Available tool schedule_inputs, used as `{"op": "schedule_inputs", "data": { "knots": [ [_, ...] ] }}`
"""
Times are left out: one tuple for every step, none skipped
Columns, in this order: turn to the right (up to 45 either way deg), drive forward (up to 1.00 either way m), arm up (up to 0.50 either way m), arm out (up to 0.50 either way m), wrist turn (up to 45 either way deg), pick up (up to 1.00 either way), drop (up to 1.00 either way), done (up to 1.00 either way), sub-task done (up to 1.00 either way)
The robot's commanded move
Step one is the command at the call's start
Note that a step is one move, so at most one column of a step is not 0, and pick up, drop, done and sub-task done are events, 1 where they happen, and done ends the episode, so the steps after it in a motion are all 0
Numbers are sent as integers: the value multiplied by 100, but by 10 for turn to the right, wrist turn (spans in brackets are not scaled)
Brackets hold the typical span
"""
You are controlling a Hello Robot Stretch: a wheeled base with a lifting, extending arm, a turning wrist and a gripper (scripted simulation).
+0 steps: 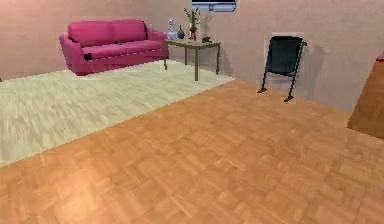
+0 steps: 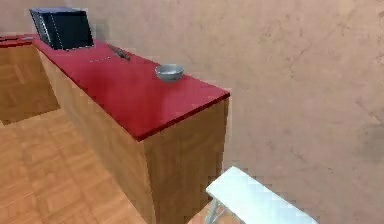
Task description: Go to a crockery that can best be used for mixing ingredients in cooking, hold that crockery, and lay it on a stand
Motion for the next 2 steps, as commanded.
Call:
{"op": "schedule_inputs", "data": {
  "knots": [
    [450, 0, 0, 0, 0, 0, 0, 0, 0],
    [150, 0, 0, 0, 0, 0, 0, 0, 0]
  ]
}}
